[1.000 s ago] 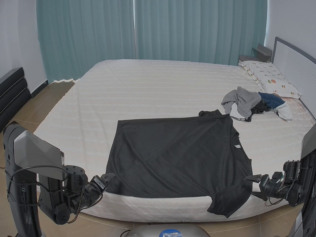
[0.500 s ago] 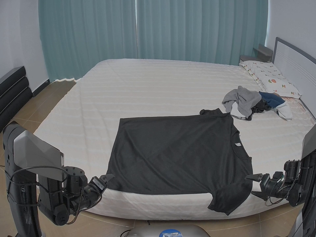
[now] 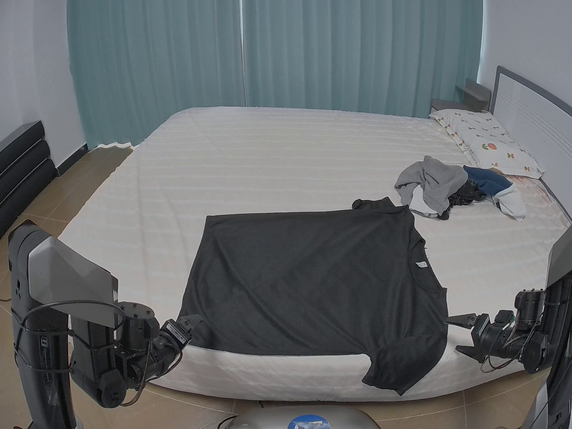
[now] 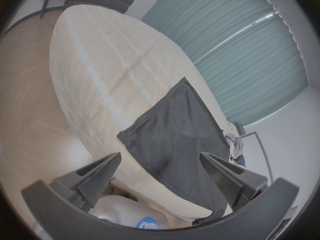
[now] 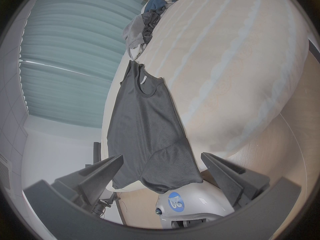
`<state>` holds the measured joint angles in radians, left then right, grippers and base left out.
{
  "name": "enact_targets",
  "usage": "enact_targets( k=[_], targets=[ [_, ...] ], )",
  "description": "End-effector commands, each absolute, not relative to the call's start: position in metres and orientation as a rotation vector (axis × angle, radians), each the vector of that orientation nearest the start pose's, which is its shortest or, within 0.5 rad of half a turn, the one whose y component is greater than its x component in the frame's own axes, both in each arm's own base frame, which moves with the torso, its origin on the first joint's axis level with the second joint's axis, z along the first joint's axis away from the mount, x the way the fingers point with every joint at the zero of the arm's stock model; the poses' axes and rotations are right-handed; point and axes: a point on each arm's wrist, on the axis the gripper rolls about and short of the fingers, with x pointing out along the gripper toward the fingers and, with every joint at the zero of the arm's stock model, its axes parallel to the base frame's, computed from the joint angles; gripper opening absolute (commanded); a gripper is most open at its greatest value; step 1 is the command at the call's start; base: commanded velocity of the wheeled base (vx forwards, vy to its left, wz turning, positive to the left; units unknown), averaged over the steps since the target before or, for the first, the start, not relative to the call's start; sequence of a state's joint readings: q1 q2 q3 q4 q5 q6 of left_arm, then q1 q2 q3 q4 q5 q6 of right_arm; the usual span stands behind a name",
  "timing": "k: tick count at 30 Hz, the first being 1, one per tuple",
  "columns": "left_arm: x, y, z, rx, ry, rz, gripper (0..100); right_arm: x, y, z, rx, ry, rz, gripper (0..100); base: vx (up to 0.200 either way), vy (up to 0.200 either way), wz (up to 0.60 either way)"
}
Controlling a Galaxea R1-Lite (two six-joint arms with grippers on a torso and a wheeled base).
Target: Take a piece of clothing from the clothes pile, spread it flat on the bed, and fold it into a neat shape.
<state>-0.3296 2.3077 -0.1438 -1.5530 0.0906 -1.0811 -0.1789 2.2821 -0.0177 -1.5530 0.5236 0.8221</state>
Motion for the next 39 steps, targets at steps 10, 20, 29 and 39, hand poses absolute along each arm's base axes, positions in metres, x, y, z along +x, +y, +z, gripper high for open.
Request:
enact_targets(
  k=[10,20,29,39],
  targets=[
    [0.242,-0.073,-0.047,-0.773,0.685,0.147,100,0.215,-0.027,-0.020,1.022,0.776,0.040,100,0.000,0.000,0.00],
    [0.262,-0.077,-0.051,-0.761,0.626,0.127,100,0.215,-0.026,-0.020,1.019,0.782,0.044,100,0.000,0.000,0.00],
    [0.265,-0.072,-0.053,-0.731,0.621,0.133,100,0.215,-0.026,-0.020,1.019,0.783,0.044,100,0.000,0.000,0.00],
    [0.252,-0.067,-0.053,-0.726,0.628,0.219,0,0.215,-0.026,-0.021,1.018,0.785,0.043,100,0.000,0.000,0.00]
  ],
)
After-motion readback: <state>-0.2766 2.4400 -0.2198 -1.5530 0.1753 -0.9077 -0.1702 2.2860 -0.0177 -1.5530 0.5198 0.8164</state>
